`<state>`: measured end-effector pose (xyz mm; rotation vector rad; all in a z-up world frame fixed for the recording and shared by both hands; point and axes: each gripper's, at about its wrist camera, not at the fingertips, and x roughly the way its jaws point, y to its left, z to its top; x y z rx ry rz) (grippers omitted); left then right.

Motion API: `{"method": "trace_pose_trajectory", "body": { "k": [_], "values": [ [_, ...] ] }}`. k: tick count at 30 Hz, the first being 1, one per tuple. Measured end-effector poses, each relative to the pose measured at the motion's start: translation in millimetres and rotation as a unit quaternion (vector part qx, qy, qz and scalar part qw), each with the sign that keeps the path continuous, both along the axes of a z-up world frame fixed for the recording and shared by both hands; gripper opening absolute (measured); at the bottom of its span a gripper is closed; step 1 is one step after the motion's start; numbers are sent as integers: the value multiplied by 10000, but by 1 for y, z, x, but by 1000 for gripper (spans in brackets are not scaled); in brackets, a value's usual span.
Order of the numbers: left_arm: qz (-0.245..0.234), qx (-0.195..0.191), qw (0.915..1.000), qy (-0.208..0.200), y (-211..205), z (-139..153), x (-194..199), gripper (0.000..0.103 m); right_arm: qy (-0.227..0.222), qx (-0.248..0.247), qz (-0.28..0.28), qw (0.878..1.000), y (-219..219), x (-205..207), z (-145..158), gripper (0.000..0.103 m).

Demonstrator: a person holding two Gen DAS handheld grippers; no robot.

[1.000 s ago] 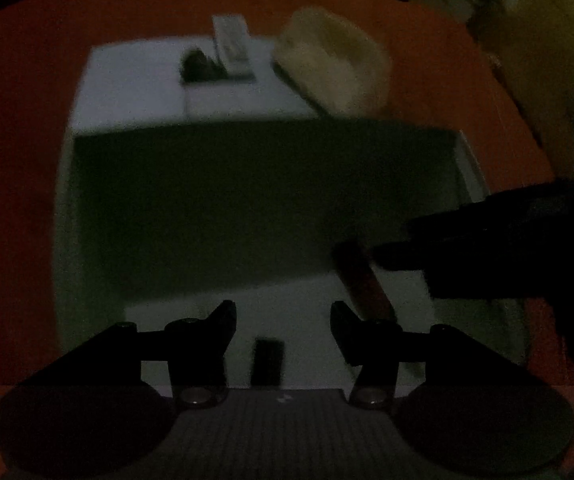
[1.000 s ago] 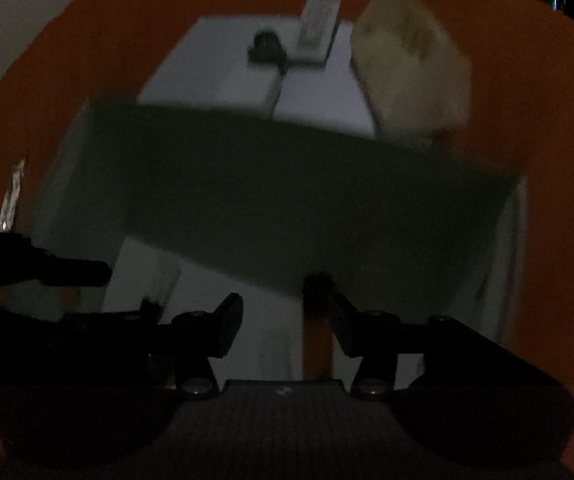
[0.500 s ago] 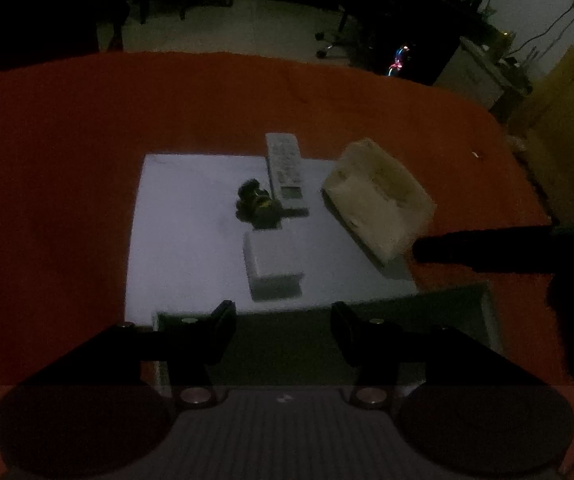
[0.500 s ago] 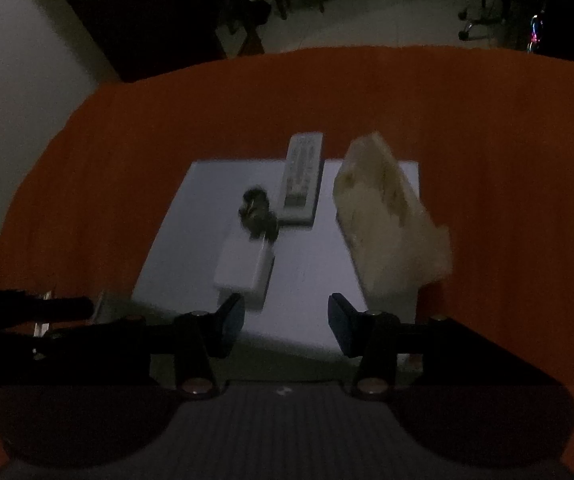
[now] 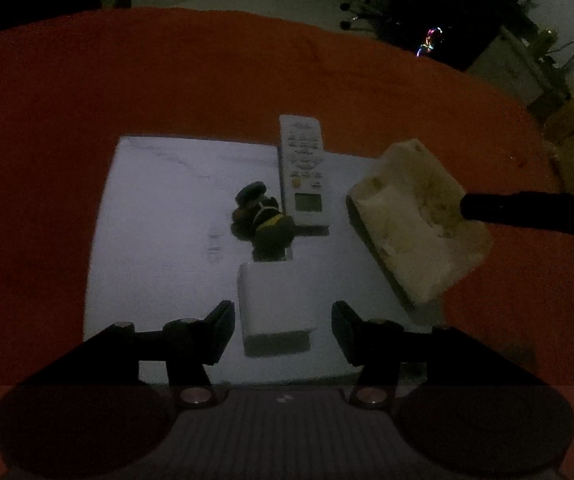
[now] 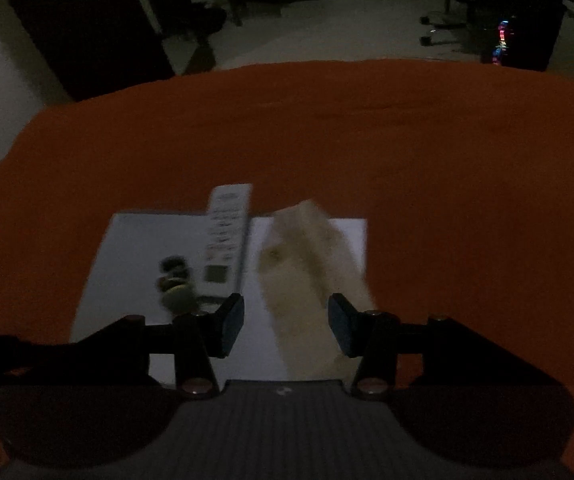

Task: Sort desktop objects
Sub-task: 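Move both open tools back out of the box to the paper sheet, then grasp the small white block with the left tool while the right grasps the dark figurine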

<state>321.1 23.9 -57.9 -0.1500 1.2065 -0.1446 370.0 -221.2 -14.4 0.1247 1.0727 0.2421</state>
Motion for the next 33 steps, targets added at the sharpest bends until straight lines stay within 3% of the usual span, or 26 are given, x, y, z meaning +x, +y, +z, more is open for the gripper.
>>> {"method": "trace_pose_trajectory", "body": {
  "k": [4, 7, 12, 15, 16, 17, 19, 22, 24, 26, 28, 29, 31, 33],
  "values": [
    [84, 97, 9999, 76, 2, -15, 12, 50, 69, 7, -290, 9996, -20, 10, -4, 52],
    [139, -34, 9997, 208, 2, -27, 20, 50, 52, 114, -383, 9992, -22, 16, -1, 52],
    [-204, 232, 9994, 158, -18, -38, 25, 50, 37, 243, -183, 9995, 0, 29, 6, 52],
    [-139, 278, 9991, 291, -19, -45, 29, 50, 146, 303, 142, 9993, 21, 36, 4, 54],
    [-89, 249, 9992, 297, -17, -47, 30, 57, 206, 317, 273, 9989, 29, 37, 2, 55],
    [-71, 277, 9991, 326, -16, -49, 31, 73, 237, 302, 384, 9985, 37, 37, 0, 55],
    [-42, 302, 9990, 313, -14, -50, 33, 76, 251, 187, 435, 9986, 51, 36, -3, 56],
    [106, 187, 9991, 353, -9, -53, 37, 67, 298, -87, 382, 9988, 64, 34, -11, 55],
    [99, 29, 9991, 423, -8, -56, 38, 68, 352, -130, 312, 9988, 67, 34, -13, 55],
    [-180, 122, 9975, 668, -14, -64, 39, 87, 368, -166, 202, 9990, 68, 34, -13, 56],
    [-381, 525, 9959, 636, -21, -71, 36, 87, 414, -258, -20, 9988, 70, 32, -17, 58],
    [-384, 623, 9957, 566, -20, -73, 34, 75, 469, -262, -102, 9985, 70, 30, -20, 59],
    [-157, 444, 9975, 532, -12, -72, 32, 53, 649, -365, -142, 9971, 74, 25, -27, 59],
    [-170, 791, 9959, 414, -8, -66, 29, 52, 624, -565, -52, 9964, 80, 22, -30, 59]
  ]
}}
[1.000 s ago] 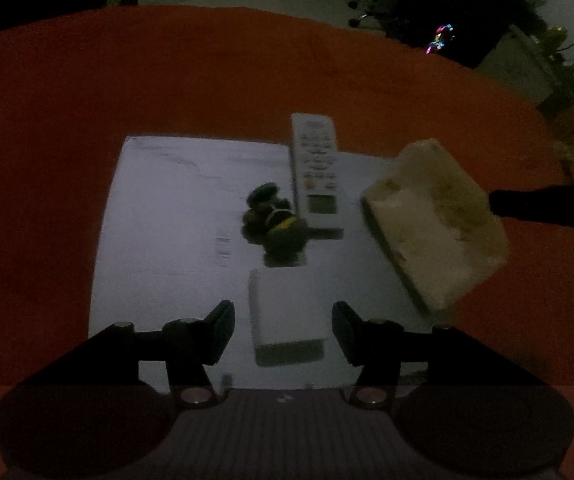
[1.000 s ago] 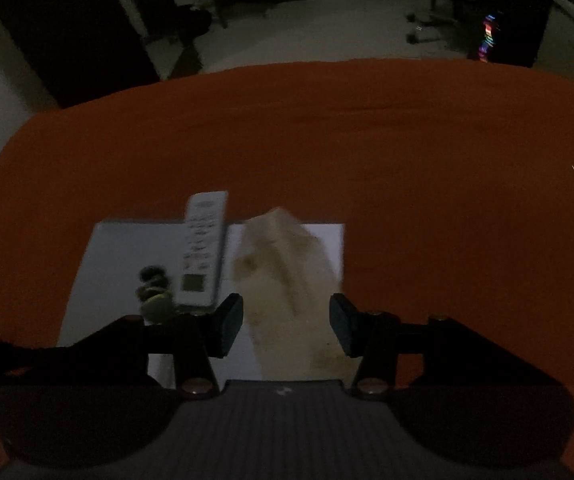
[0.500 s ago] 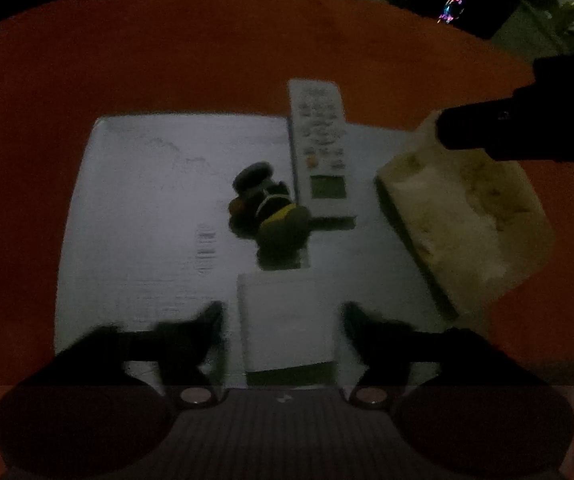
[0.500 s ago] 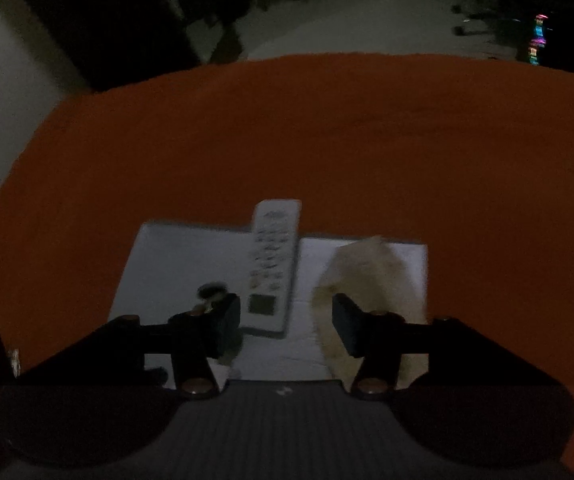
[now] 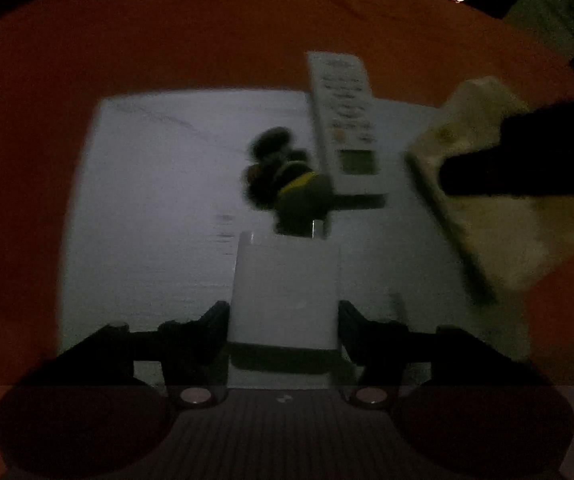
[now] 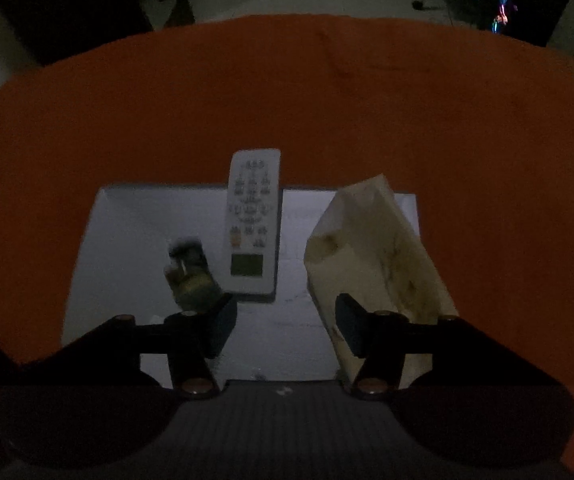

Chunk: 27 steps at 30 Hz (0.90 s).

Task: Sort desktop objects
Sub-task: 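Grasp the small white block with the left tool while the right grasps the dark figurine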

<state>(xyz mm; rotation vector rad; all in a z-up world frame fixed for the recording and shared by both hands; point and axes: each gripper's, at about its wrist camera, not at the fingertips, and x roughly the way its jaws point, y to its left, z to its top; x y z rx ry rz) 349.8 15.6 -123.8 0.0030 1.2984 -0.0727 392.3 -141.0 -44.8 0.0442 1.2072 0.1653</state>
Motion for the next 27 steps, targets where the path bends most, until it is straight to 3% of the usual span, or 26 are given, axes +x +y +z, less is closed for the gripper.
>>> {"method": "trace_pose_trajectory", "body": {
  "k": [3, 12, 16, 20, 24, 26, 27],
  "values": [
    [36, 14, 10000, -55, 21, 2, -3, 52, -29, -237, 201, 9995, 12, -4, -5, 59],
    [356, -349, 9985, -226, 85, 7, -7, 52, -102, -120, 757, 9970, 60, -3, -22, 57],
    [354, -326, 9984, -293, 87, 6, -6, 52, -213, 16, 1003, 9947, 79, 7, -31, 57],
    [168, -38, 9988, -453, 79, 6, -10, 52, -237, -191, 1098, 9935, 96, 16, -40, 56],
    [285, -231, 9982, -474, 89, 5, -11, 52, -202, -315, 1088, 9934, 99, 16, -54, 54],
    [260, -127, 9984, -494, 88, 4, -10, 52, -151, -482, 1033, 9934, 97, 15, -65, 54],
    [252, -78, 9984, -500, 88, 4, -10, 52, -250, -620, 1075, 9920, 100, 12, -67, 49]
  ]
}}
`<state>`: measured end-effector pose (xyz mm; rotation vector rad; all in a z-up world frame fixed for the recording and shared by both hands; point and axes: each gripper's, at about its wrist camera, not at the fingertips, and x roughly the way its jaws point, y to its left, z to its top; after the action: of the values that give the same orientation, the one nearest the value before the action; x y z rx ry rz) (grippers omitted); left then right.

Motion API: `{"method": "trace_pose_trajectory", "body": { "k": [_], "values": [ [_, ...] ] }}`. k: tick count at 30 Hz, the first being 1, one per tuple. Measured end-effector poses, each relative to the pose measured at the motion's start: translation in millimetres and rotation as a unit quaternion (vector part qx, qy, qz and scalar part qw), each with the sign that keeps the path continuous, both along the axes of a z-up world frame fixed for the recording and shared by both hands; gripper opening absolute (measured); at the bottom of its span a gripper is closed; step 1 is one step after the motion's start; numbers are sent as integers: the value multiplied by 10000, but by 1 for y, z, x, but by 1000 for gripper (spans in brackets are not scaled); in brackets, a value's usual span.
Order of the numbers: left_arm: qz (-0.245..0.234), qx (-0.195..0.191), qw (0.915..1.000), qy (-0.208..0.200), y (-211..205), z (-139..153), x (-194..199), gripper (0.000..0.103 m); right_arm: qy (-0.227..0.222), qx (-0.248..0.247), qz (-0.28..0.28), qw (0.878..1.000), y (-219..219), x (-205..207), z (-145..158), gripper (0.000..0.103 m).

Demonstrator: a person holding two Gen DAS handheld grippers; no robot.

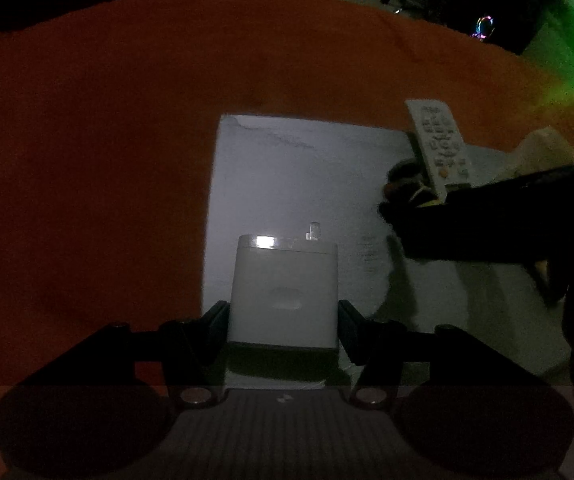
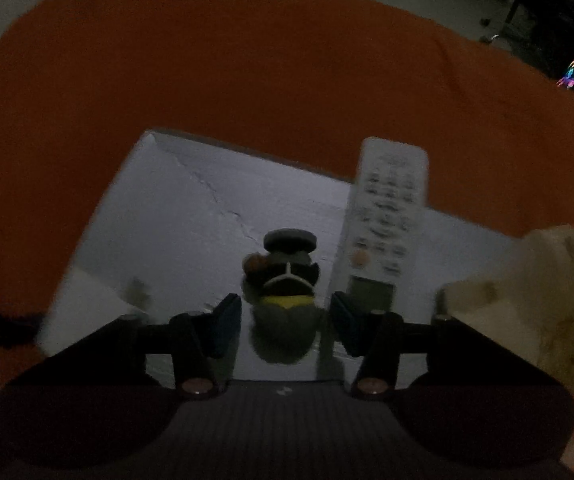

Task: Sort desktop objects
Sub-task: 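Grasp the small white block with the left tool while the right grasps the dark figurine, then lift and carry the white block and figurine over the open white box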

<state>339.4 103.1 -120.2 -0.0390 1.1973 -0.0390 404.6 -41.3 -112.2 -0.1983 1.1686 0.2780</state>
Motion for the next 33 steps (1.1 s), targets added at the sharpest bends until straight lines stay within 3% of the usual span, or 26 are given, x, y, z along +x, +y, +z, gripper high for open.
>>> {"method": "trace_pose_trajectory", "body": {
  "k": [1, 3, 10, 17, 19, 20, 22, 27, 28, 30, 31, 33],
  "values": [
    [5, 22, 10000, -8, -1, -1, 0, 52, -120, -76, 117, 9998, 5, -1, -3, 43],
    [49, 35, 10000, -2, -3, 0, 1, 52, -178, -109, 147, 9997, 7, -4, 0, 42],
    [23, 23, 9999, 157, -7, 2, 2, 52, 311, 495, -79, 9983, -29, -23, 24, 42],
    [-163, 156, 9991, 363, -15, 0, 6, 55, 651, 512, -78, 9965, -58, -40, 3, 43],
    [-231, 204, 9989, 361, -19, -1, 6, 59, 739, 521, -3, 9959, -61, -41, 0, 50],
    [-254, 139, 9990, 327, -19, -1, 6, 66, 751, 468, -2, 9961, -60, -39, 0, 54],
    [-254, -56, 9992, 305, -18, 1, 7, 76, 680, 414, -83, 9968, -59, -32, -1, 74],
    [-139, 95, 9997, 149, -14, 5, 8, 83, 727, 821, -430, 9930, -67, -22, -4, 79],
    [-149, 121, 9997, 146, -13, 5, 9, 83, 700, 861, -525, 9924, -68, -23, -4, 79],
    [-124, 131, 9997, 172, -12, 5, 11, 72, 670, 831, -475, 9931, -67, -25, -7, 75],
    [-136, 95, 9997, 177, -11, 4, 10, 55, 590, 793, -399, 9943, -67, -28, -5, 62],
    [-157, 34, 9997, 182, -9, 3, 9, 52, 471, 698, -301, 9960, -66, -33, -3, 45]
  ]
}}
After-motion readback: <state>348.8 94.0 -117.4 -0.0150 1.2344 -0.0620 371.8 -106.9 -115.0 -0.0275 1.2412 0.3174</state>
